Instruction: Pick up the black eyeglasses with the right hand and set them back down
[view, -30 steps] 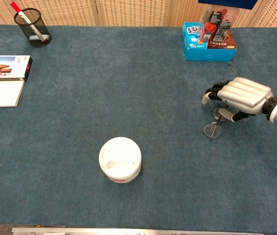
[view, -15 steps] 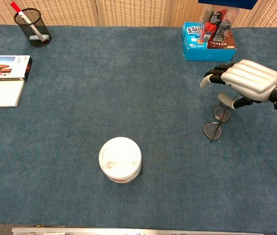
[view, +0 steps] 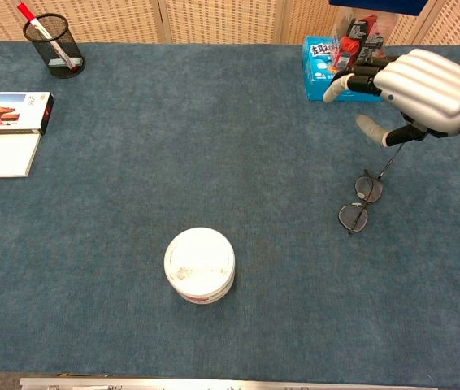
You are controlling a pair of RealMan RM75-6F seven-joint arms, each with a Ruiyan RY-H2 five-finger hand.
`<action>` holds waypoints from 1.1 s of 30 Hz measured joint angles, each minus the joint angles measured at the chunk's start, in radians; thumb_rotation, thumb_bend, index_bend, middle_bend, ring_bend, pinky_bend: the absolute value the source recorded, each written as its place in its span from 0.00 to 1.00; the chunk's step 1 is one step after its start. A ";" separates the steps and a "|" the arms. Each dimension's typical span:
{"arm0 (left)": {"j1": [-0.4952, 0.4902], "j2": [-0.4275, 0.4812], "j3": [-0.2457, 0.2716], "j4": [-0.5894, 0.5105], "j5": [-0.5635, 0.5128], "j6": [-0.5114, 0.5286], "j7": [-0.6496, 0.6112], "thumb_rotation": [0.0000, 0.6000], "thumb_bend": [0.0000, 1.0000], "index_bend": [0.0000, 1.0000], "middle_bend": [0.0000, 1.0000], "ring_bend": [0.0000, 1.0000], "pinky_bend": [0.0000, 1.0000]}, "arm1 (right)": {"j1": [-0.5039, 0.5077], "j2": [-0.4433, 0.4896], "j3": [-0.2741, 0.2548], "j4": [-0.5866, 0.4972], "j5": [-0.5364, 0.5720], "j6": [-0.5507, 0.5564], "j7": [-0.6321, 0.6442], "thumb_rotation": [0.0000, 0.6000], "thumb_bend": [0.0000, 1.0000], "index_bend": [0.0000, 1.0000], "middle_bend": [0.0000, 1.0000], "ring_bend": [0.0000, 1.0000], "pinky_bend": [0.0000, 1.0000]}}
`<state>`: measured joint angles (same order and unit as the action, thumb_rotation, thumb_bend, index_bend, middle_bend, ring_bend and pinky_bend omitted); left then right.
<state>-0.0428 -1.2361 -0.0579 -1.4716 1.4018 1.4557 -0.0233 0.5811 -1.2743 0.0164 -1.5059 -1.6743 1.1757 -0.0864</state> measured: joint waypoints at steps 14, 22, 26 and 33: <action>-0.002 0.002 -0.001 -0.002 0.000 -0.001 0.003 1.00 0.51 0.31 0.43 0.36 0.56 | -0.023 0.046 0.059 0.009 0.094 0.026 -0.012 1.00 0.38 0.21 0.25 0.17 0.33; -0.005 0.005 -0.001 -0.007 0.000 -0.005 0.013 1.00 0.51 0.31 0.43 0.36 0.56 | -0.038 0.033 0.076 0.072 0.156 0.009 -0.008 1.00 0.37 0.19 0.24 0.16 0.33; -0.005 0.007 -0.001 -0.012 -0.002 -0.006 0.016 1.00 0.51 0.31 0.43 0.36 0.56 | -0.037 0.022 0.079 0.105 0.179 -0.013 -0.004 1.00 0.37 0.19 0.24 0.16 0.33; -0.006 0.007 -0.001 -0.012 -0.006 -0.010 0.016 1.00 0.51 0.31 0.43 0.36 0.56 | -0.031 -0.016 0.080 0.174 0.208 -0.054 0.019 1.00 0.37 0.19 0.24 0.16 0.33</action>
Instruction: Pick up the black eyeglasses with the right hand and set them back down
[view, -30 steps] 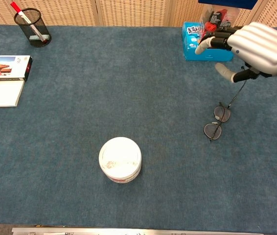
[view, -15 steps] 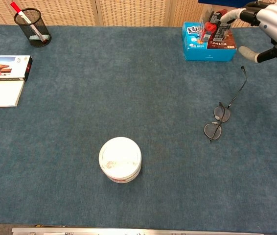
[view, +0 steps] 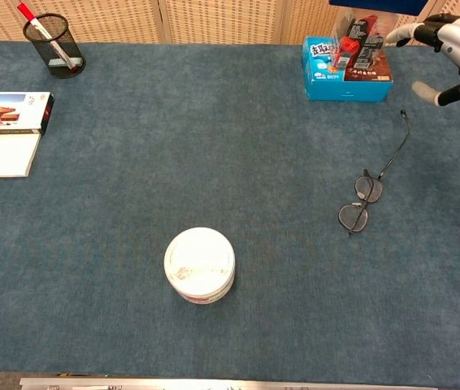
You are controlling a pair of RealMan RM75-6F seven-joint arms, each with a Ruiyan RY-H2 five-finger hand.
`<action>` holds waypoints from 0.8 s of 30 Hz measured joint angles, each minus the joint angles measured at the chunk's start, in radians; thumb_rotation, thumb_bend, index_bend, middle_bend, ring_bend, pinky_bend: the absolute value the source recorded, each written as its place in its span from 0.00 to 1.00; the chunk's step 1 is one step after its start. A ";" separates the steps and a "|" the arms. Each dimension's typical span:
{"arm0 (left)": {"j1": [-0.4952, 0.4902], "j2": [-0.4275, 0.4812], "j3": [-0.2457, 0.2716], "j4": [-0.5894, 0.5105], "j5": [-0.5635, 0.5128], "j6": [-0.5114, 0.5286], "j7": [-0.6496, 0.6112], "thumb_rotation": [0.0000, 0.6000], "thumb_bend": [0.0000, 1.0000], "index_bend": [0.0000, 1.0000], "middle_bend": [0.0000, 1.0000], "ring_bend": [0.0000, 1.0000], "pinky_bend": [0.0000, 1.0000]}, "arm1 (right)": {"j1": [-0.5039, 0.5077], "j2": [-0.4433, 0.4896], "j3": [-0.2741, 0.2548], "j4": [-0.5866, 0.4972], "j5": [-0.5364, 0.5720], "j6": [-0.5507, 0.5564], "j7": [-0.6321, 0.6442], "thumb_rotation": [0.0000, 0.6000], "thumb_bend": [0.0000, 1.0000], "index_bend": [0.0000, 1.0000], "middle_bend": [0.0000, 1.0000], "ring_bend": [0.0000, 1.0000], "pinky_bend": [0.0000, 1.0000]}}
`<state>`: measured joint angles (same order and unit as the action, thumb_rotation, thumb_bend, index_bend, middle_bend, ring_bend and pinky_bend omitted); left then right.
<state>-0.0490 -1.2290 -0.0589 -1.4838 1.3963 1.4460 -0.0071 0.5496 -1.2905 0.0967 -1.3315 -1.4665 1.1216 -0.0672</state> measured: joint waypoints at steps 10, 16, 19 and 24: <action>0.001 -0.002 0.001 0.005 -0.005 -0.004 -0.006 1.00 0.51 0.31 0.43 0.36 0.56 | 0.012 -0.064 -0.007 0.084 -0.019 -0.011 0.070 1.00 0.30 0.19 0.24 0.16 0.33; 0.002 -0.004 0.001 0.009 -0.005 -0.003 -0.010 1.00 0.51 0.31 0.43 0.36 0.56 | 0.015 -0.079 -0.019 0.097 -0.041 -0.009 0.094 1.00 0.25 0.19 0.24 0.16 0.33; 0.002 -0.005 0.001 0.011 -0.005 -0.003 -0.011 1.00 0.51 0.31 0.43 0.36 0.56 | 0.015 -0.081 -0.022 0.098 -0.047 -0.005 0.106 1.00 0.22 0.19 0.24 0.16 0.33; 0.002 -0.006 0.001 0.011 -0.005 -0.003 -0.012 1.00 0.51 0.31 0.43 0.36 0.56 | 0.012 -0.081 -0.030 0.096 -0.061 0.005 0.117 1.00 0.20 0.19 0.24 0.16 0.33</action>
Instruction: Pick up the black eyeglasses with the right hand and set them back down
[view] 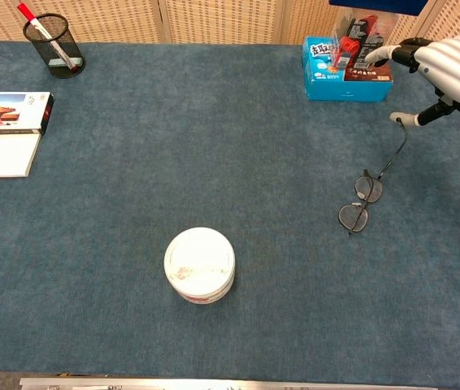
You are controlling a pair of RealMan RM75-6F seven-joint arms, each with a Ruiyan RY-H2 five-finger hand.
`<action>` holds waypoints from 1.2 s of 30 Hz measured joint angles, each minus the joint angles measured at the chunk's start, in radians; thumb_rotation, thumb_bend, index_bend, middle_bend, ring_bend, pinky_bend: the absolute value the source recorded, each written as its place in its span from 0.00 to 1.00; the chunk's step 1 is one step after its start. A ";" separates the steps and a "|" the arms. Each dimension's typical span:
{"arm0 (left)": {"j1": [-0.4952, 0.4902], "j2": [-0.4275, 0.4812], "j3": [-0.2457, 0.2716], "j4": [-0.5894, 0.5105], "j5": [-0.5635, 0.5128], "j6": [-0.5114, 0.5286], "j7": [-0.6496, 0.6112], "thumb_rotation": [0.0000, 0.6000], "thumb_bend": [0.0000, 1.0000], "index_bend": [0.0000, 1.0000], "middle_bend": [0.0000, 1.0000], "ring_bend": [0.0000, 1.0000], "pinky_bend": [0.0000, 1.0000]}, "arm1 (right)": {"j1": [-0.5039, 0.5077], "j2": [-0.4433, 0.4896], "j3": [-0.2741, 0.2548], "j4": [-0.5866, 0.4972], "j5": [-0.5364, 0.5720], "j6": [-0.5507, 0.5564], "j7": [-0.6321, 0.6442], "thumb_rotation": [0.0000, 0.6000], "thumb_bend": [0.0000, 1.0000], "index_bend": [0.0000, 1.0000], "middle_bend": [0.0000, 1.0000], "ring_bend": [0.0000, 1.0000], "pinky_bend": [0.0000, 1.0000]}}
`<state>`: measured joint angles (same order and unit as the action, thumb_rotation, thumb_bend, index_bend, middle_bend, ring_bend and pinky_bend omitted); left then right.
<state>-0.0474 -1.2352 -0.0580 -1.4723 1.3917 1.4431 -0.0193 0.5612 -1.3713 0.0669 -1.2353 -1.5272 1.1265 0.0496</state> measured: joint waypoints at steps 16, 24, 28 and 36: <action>0.001 -0.001 0.001 0.000 -0.001 0.000 0.000 1.00 0.51 0.31 0.43 0.36 0.56 | 0.003 0.004 -0.058 -0.050 -0.068 -0.013 -0.003 1.00 0.19 0.19 0.24 0.16 0.33; 0.002 0.000 0.000 0.001 -0.001 0.001 -0.003 1.00 0.51 0.31 0.43 0.36 0.56 | 0.004 0.000 -0.089 -0.075 -0.099 -0.026 -0.030 1.00 0.19 0.19 0.24 0.16 0.33; 0.002 0.000 0.000 0.001 -0.002 0.000 -0.003 1.00 0.51 0.31 0.43 0.36 0.56 | 0.005 -0.006 -0.103 -0.080 -0.112 -0.036 -0.047 1.00 0.19 0.19 0.24 0.16 0.33; 0.002 0.001 0.001 0.000 0.001 0.002 -0.003 1.00 0.51 0.31 0.43 0.36 0.56 | 0.008 -0.033 -0.124 -0.058 -0.124 -0.060 -0.071 1.00 0.19 0.19 0.24 0.16 0.33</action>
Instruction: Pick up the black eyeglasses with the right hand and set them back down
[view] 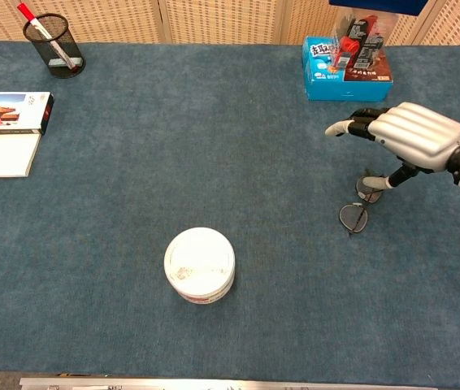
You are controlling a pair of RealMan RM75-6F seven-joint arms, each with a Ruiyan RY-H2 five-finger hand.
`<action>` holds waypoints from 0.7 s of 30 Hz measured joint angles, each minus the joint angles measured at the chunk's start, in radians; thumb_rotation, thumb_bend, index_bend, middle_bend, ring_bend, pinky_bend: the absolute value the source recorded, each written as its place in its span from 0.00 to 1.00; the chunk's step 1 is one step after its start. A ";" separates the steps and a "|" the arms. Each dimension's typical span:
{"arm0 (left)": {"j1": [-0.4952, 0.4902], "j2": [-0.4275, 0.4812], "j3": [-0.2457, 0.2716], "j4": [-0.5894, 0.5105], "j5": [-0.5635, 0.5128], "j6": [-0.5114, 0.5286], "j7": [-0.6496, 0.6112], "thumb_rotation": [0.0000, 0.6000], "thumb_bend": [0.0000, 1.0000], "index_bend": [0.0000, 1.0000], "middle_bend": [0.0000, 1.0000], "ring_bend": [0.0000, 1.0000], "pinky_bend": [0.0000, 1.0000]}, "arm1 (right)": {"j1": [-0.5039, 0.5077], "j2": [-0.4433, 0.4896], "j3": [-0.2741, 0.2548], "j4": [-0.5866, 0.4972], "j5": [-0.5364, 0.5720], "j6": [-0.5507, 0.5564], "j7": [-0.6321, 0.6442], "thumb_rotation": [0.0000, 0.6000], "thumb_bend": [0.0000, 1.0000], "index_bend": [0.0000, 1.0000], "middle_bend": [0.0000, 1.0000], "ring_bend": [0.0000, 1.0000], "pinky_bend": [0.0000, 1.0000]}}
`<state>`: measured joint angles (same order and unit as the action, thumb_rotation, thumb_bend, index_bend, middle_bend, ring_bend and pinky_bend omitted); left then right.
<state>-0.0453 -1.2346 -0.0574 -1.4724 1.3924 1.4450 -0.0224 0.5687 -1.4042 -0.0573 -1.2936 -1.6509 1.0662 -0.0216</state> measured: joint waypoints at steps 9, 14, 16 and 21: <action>-0.001 -0.001 0.001 0.002 0.002 -0.001 -0.004 1.00 0.51 0.31 0.43 0.36 0.56 | 0.000 -0.030 -0.020 0.031 -0.010 -0.017 -0.003 1.00 0.19 0.19 0.24 0.16 0.33; -0.001 -0.006 0.003 0.013 0.012 0.002 -0.020 1.00 0.51 0.31 0.43 0.36 0.56 | 0.000 -0.046 -0.026 0.051 -0.011 -0.026 -0.001 1.00 0.19 0.19 0.24 0.16 0.33; -0.001 -0.007 0.003 0.015 0.012 0.001 -0.022 1.00 0.51 0.31 0.43 0.36 0.56 | 0.000 -0.053 -0.028 0.059 -0.012 -0.028 0.002 1.00 0.19 0.19 0.24 0.16 0.33; 0.000 -0.008 0.004 0.019 0.010 0.000 -0.025 1.00 0.51 0.31 0.43 0.36 0.56 | 0.000 -0.065 -0.030 0.073 -0.013 -0.029 0.007 1.00 0.19 0.19 0.24 0.16 0.33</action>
<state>-0.0453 -1.2431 -0.0534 -1.4538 1.4029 1.4452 -0.0470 0.5689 -1.4692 -0.0878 -1.2204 -1.6636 1.0370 -0.0144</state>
